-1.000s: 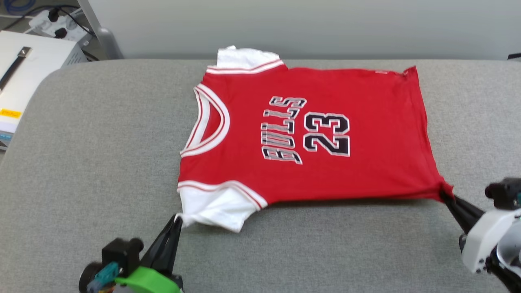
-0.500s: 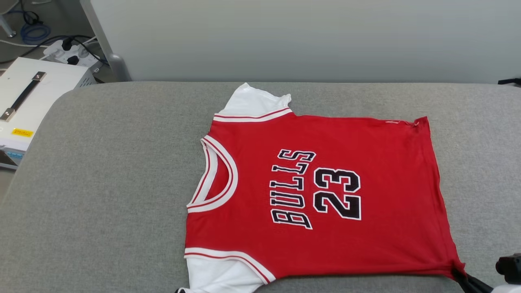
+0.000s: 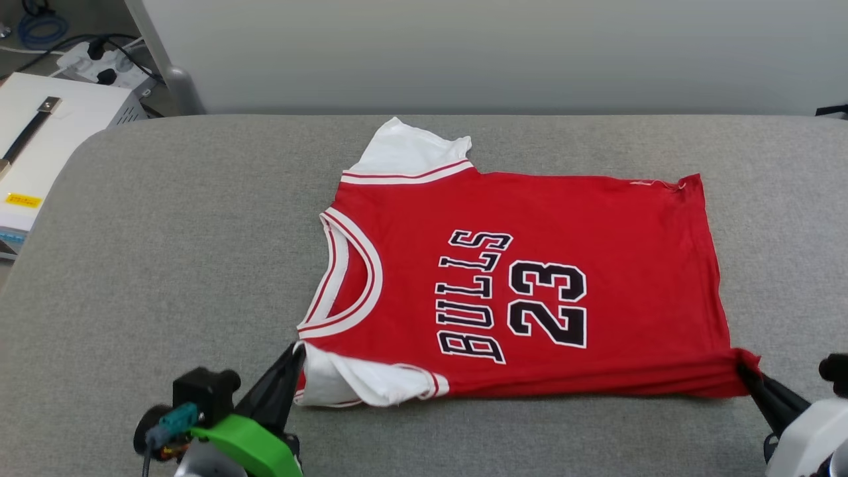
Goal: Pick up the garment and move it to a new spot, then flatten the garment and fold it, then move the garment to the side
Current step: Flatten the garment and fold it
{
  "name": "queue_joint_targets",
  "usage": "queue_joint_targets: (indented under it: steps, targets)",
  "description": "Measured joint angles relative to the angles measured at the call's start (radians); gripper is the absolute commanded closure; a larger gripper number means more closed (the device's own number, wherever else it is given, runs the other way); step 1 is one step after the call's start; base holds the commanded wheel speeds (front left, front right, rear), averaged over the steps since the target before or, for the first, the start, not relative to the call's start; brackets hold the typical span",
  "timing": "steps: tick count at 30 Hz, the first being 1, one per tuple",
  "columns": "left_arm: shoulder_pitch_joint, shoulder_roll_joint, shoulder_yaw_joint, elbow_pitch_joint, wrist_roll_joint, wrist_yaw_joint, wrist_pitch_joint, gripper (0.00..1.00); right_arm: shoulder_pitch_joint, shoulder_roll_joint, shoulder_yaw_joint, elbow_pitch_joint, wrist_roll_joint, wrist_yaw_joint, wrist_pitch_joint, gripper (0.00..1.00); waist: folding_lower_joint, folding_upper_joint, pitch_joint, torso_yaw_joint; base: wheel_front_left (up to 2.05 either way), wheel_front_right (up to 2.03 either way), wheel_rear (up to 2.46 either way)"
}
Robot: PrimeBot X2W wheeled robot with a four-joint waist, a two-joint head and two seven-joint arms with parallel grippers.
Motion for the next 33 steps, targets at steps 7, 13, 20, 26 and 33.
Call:
queue_joint_targets:
  steps: [7, 13, 20, 26, 33]
  targets:
    - [-0.245, 0.012, -0.014, 0.095, 0.007, -0.026, 0.019, 1.00, -0.144, 0.026, -0.028, -0.019, 0.000, 0.000, 0.061, 1.00, 0.0000, 0.0000, 0.071, -0.020, 0.00, 0.00, 0.00]
    - [-0.434, 0.011, -0.054, 0.245, 0.004, -0.038, 0.002, 1.00, -0.262, 0.034, -0.005, 0.049, 0.006, 0.000, 0.091, 1.00, 0.0001, 0.0000, 0.154, -0.036, 0.00, 0.00, 0.00]
    - [-0.560, 0.000, -0.128, 0.446, -0.022, -0.042, -0.016, 1.00, -0.365, 0.042, 0.067, 0.150, 0.012, 0.000, 0.104, 1.00, 0.0001, 0.0000, 0.242, -0.054, 0.00, 0.00, 0.00]
    - [-0.589, 0.000, -0.228, 0.549, -0.102, -0.042, -0.053, 1.00, -0.414, 0.046, 0.127, 0.204, 0.027, 0.000, 0.074, 1.00, 0.0002, 0.0000, 0.275, -0.072, 0.00, 0.00, 0.00]
    - [-0.610, 0.011, -0.286, 0.599, -0.146, -0.042, -0.085, 0.00, -0.416, 0.040, 0.147, 0.214, 0.045, 0.000, 0.016, 0.00, 0.0002, 0.0000, 0.239, -0.071, 0.00, 0.00, 0.00]
